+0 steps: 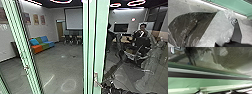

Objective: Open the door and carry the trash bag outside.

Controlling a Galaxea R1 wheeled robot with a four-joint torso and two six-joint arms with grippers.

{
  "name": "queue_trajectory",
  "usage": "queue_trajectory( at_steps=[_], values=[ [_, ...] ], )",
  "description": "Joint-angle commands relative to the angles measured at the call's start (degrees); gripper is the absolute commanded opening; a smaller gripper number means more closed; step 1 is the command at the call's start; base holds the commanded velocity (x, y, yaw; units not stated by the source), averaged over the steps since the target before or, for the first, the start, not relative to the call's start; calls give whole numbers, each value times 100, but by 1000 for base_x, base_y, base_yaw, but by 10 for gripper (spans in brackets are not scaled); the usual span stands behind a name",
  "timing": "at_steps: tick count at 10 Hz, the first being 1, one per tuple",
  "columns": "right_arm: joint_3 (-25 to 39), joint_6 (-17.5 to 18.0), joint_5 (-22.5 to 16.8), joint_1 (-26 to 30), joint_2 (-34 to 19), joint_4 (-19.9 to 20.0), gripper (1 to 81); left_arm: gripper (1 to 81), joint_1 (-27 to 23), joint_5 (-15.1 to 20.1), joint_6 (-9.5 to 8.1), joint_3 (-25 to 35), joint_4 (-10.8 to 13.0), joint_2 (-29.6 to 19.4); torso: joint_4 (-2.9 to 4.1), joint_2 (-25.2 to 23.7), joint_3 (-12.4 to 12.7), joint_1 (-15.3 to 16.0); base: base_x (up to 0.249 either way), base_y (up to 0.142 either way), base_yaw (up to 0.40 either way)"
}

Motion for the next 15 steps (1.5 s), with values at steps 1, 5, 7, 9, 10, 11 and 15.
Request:
queue_trajectory(
  at_steps=[1,5,7,9,10,11,15],
  values=[
    [-295,7,-1287,343,-11,-23,811,10,-329,304,-15,50,-20,-14,0,0,0,7,0,0,0],
    [-304,15,-1279,396,-19,-59,811,10,-329,296,-6,51,-20,-23,0,0,0,7,0,0,0],
    [-295,15,-1287,404,-45,-68,811,10,-329,296,-6,59,-20,-23,0,0,0,7,72,0,0],
    [-295,15,-1287,404,-46,-68,811,10,-329,296,-15,59,-20,-23,0,-6,2,7,84,0,0],
    [-295,15,-1287,404,-46,-68,811,10,-329,287,-15,59,-29,-23,-2,-9,2,7,86,0,0],
    [-304,15,-1287,404,-46,-68,811,10,-329,296,-15,59,-29,-23,-5,-11,5,7,90,0,0],
    [-277,24,-1279,553,-177,-59,811,10,-320,287,-14,59,-29,-23,-5,-13,-612,13,0,0,0]
  ],
)
